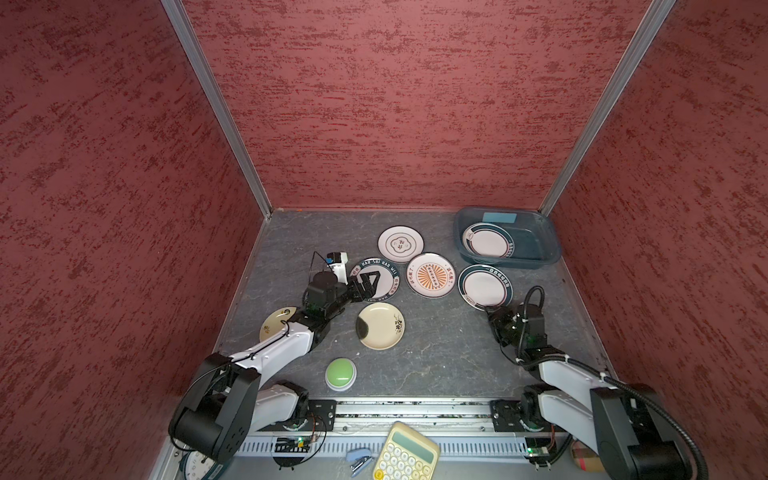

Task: Place the plates into the plastic bin on the countertop
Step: 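Close the right gripper on the rim of the green-rimmed plate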

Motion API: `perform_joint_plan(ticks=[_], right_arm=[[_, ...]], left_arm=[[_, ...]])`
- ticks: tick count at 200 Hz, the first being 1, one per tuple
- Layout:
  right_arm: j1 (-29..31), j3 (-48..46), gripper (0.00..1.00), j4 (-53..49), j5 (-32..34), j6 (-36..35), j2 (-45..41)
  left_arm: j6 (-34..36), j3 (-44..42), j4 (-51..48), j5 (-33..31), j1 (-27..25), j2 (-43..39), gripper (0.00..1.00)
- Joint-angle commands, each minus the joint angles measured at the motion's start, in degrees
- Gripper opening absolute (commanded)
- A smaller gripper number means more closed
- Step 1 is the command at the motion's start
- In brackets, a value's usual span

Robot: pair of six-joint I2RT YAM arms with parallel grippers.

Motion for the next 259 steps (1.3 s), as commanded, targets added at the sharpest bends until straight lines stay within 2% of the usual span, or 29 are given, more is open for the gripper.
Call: perform_joint_plan(ticks=[1,32,67,113,184,221,259], right_arm=[[-1.09,-1.61,0.53,-4.1,3.24,1.29,0.56],[-1.93,-1.52,0.49,-3.62,3.16,1.33,0.78],[-2.9,0.69,0.48,-7.75,4.47,-1.64,1.19],[-4.44,3.14,0.44,-7.06,3.01,-3.88,5.57],[-5.95,4.67,0.37,-3.65,0.52,-3.55,10.47],[-6.42,4.84,0.3,-3.33,0.6,-3.14,10.83],[-6.72,5.18,0.18,-3.32,0.35,-2.79,11.42]], left_arm=[[-0.29,-0.12,0.56,0.91,0.47,0.25,0.99],[-0.4,-0.03,0.47,0.92,0.47,0.27,1.0],[-0.16,-0.54,0.39,0.28,0.71,-1.03,0.99],[-0.2,-0.41,-0.24,0.23,1.12,-1.15,1.0],[-0.46,-0.38,-0.32,0.37,1.54,-0.81,0.99],[-0.63,-0.41,-0.43,0.35,1.74,-0.72,1.0],[-0.77,-0.3,-0.5,0.49,1.79,-0.62,1.0]])
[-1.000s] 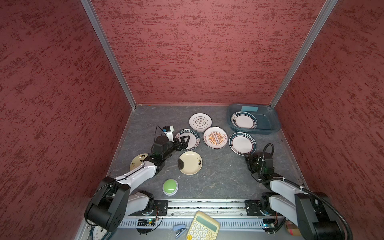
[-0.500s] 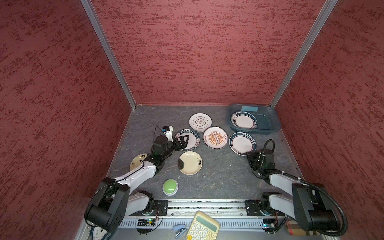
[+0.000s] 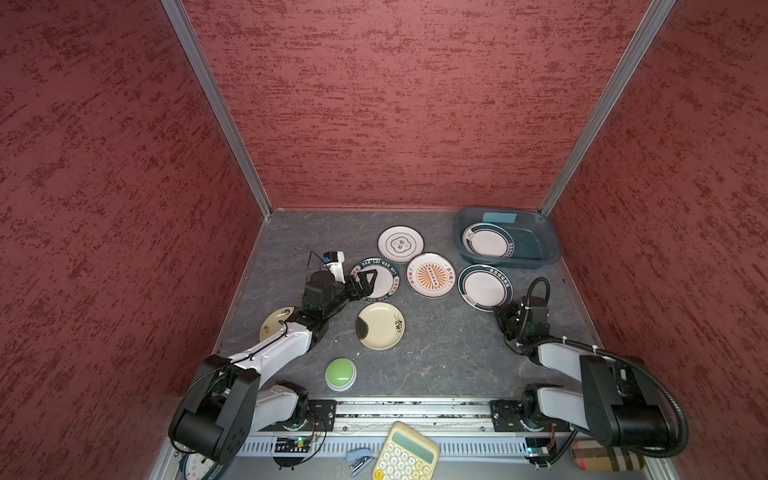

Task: Place the plates into the plastic bin on the countertop
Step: 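Close the right gripper on the rim of the green-rimmed plate, then lift the green-rimmed plate on edge with the right gripper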

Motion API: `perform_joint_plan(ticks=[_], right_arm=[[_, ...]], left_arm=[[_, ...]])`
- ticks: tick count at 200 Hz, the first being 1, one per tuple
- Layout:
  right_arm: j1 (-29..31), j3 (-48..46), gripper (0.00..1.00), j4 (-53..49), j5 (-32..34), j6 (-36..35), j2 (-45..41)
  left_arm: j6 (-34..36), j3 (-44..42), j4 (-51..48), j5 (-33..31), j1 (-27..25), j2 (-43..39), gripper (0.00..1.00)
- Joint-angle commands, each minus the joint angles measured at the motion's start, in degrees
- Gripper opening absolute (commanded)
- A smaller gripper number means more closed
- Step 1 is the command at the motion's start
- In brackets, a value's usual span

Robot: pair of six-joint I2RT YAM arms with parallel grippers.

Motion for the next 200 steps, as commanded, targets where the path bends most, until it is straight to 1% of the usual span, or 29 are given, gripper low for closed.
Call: perform_joint_plan(ticks=[1,16,33,79,146,200], right_arm=[[-0.58,0.07,0.18,-3.77,0.48,0.5,1.23],[-0.67,0.03,0.16,-3.67,0.35,0.47,1.34],[-0.76,0.12,0.1,-3.82,0.25,0.64,1.42],[-0.81,0.25,0.07,-5.42,0.56,0.56,0.5],[-0.83,0.78,0.0,-12.18,3.67,-0.88,-7.31],[-0.9,2.29,0.0,-17.26,4.51,-3.29,-12.55]], left_arm=[[-0.12,-0.29,-0.46,0.18,0.3,-0.27,0.99],[-0.24,-0.29,-0.47,0.18,0.4,-0.37,0.99],[-0.18,-0.29,-0.57,0.21,0.46,-0.46,0.99],[-0.27,-0.29,-0.85,0.26,0.63,-0.63,1.0],[-0.69,-0.16,-0.63,0.56,0.62,-0.46,1.0],[-1.06,-0.2,-0.32,1.07,0.65,0.21,0.99]])
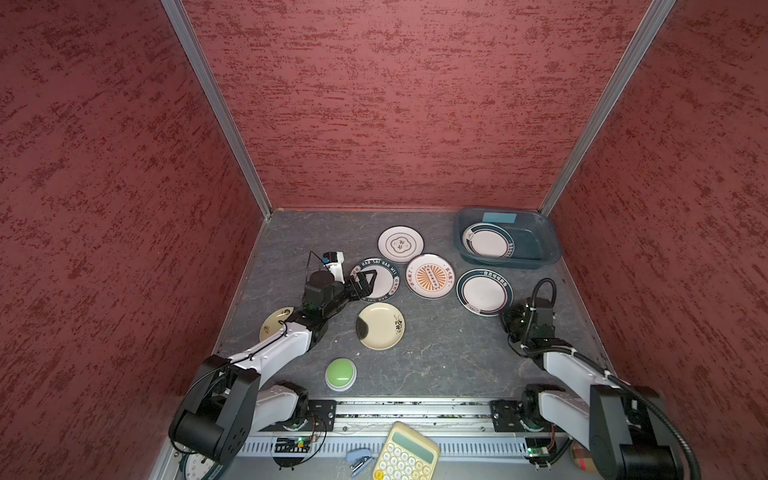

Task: Place the plates into the plastic bin on the countertop
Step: 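Lift the green-rimmed plate on edge with the right gripper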

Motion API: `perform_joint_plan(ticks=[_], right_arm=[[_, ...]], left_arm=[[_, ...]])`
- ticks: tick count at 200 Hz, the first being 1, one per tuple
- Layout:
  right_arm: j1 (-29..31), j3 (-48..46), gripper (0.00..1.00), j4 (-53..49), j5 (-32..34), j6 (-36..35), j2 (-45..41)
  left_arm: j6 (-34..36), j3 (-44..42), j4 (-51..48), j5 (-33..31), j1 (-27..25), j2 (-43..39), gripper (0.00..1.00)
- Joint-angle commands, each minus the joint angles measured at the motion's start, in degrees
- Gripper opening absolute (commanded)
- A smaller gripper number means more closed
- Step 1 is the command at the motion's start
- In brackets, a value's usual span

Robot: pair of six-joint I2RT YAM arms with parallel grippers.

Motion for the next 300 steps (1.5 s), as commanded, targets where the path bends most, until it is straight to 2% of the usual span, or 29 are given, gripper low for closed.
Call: perform_joint_plan(ticks=[1,177,250,300], right_arm=[[-0.2,1.69,0.0,-5.47,2.79,-1.99,-1.77],[-0.24,7.05,0.0,-17.36,2.76,-4.59,-13.65],[-0.26,8.88,0.0,-20.19,-2.88,-9.02,-17.86],[-0.18,12.12,0.0,-19.88,-9.17,-12.44,-19.14]], left_arm=[[-0.6,-0.2,0.2,0.51,0.35,0.18,1.0],[-0.78,0.01,0.08,0.95,0.44,0.9,1.0],[-2.98,0.05,0.38,1.19,1.15,2.15,1.0],[-3.94,1.47,-0.73,2.75,1.66,5.04,0.99]])
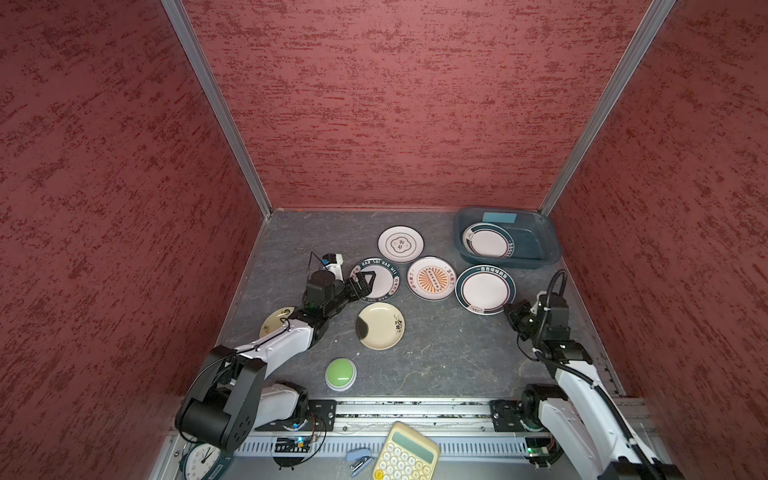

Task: Place the plates into the plastic bin on the countertop
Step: 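Lift the green-rimmed plate on edge with the right gripper, then carry the held plate over the blue bin and lower it inside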

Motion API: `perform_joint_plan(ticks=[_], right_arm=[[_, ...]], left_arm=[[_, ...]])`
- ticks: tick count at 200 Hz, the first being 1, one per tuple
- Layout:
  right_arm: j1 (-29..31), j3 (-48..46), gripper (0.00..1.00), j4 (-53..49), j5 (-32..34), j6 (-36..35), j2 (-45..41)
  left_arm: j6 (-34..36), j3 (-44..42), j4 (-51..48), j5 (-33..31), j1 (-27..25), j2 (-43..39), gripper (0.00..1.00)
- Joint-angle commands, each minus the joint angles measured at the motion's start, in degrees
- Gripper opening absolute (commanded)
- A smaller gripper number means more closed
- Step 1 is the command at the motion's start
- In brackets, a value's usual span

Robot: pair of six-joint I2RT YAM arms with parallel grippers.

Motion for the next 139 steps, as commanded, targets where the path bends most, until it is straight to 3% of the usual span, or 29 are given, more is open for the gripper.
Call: perform_joint_plan(ticks=[1,52,139], right_arm=[[-0.21,4.21,0.0,1.94,-4.51,-2.68,-0.47],[-0.16,9.16,0.0,5.48,-10.34,-2.19,0.79],[-0.3,18.35,0.0,13.03,-9.17,-1.14,11.46]], left_arm=[[-0.46,1.51,-0.64,1.6,0.5,1.39,0.99],[-0.82,1.52,0.12,2.71,0.82,2.31,0.99],[-3.22,0.24,5.09,5.59,1.66,2.19,1.0]])
